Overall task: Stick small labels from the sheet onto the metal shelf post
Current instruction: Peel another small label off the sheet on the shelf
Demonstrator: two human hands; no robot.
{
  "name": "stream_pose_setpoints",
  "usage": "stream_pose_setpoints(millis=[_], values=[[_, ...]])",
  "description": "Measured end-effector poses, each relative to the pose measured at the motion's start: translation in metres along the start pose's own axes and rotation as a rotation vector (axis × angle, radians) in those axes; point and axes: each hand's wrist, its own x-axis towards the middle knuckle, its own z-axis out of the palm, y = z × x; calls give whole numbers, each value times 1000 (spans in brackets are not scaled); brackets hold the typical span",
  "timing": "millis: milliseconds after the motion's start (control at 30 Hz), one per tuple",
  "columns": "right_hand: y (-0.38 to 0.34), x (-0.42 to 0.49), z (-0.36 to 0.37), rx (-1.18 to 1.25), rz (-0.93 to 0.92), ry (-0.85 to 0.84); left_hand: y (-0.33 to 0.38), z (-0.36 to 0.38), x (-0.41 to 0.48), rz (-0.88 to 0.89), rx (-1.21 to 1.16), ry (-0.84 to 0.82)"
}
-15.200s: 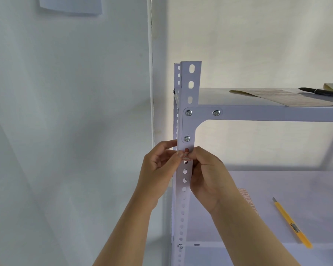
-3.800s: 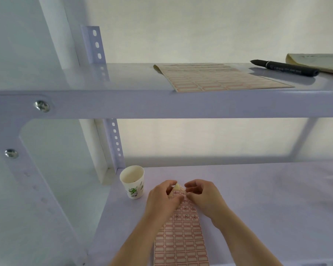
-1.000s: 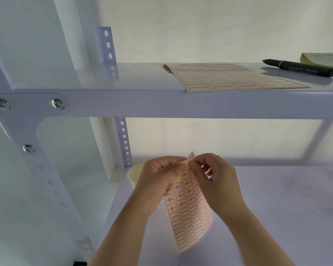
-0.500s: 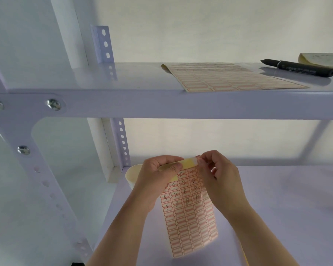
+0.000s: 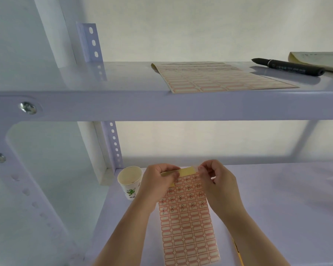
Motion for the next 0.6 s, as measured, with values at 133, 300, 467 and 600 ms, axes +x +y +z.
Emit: stream_pose_setpoints(millis=[133,300,467,600], values=[[5,-2,3,-3,15,-57,-2,4,0,-12,2,2],[7,-1,5,2,9,-113,-2,4,0,10,-13,29],[4,-3,11,-21,-23,-170,-4,5,0,29,-29,35],[4,-2,13,-4,-5,-126,-10,5,6,16,-3,72]])
